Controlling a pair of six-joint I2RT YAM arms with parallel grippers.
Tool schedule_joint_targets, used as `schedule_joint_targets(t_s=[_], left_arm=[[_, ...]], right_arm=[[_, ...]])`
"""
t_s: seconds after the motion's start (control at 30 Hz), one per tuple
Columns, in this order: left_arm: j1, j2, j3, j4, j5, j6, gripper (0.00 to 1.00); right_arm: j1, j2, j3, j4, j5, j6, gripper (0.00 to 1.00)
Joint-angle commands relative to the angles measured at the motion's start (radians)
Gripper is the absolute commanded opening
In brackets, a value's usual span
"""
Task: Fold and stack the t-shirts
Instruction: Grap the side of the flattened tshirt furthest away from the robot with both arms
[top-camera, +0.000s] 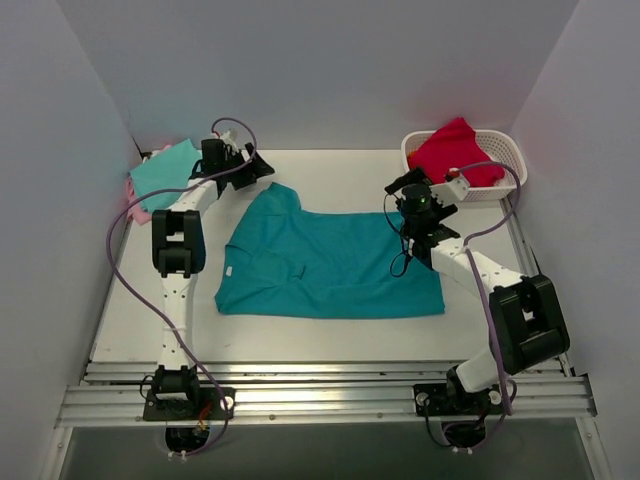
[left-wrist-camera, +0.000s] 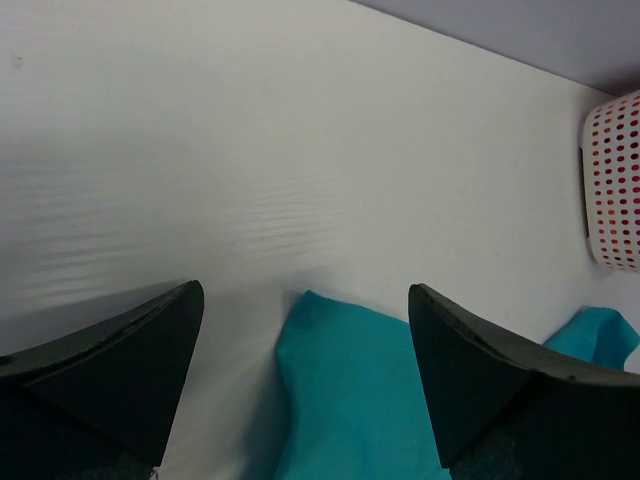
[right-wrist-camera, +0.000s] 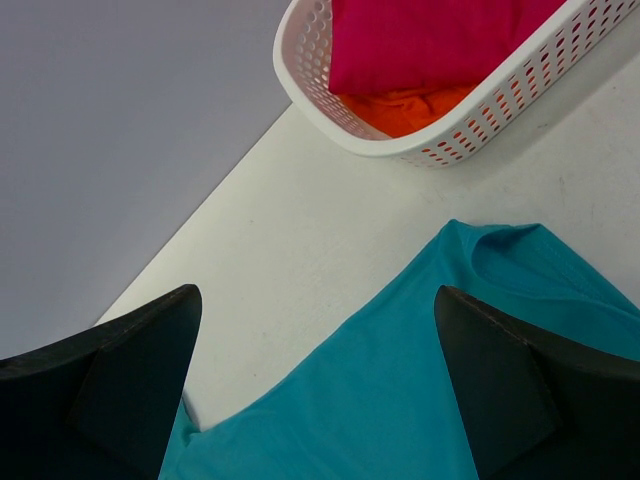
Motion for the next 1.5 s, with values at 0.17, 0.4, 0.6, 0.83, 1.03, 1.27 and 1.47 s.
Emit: schedule_joint_targets(t_s=[0.17,0.4,0.6,0.83,1.03,1.27,1.47], left_arm=[[-0.049,0.010,-0.032,-0.076,0.112,0.027,0.94],[-0.066,0.012,-0.035,-0.135,0.104,0.062,0.96],[-0.066,0.010,-0.040,-0.154,0.066,0.082,0.79],[-0.068,0.041,0.012,-0.197,0.046,0.082,0.33],[-0.071,0.050,0.027,-0.222,0.009,0.081,0.02],[-0.069,0.004,-0.054,-0.132,0.006,0.076,0.02],[-0.063,-0.097,-0.210,-0.037,-0.046,0.051,0.02]], right_arm=[[-0.031,0.051,0.000,0.045,-0.046,0.001,0.98],[-0.041,0.055,-0.004,0.045,-0.055,0.004,0.98],[-0.050,0.064,-0.006,0.045,-0.062,0.009,0.97],[-0.059,0.061,-0.015,0.038,-0.064,0.012,0.97],[-0.068,0.053,-0.026,0.039,-0.059,0.014,0.97],[-0.076,0.062,-0.036,0.016,-0.023,0.007,0.98],[-0.085,0.168,0.014,-0.001,-0.027,-0.026,1.00]])
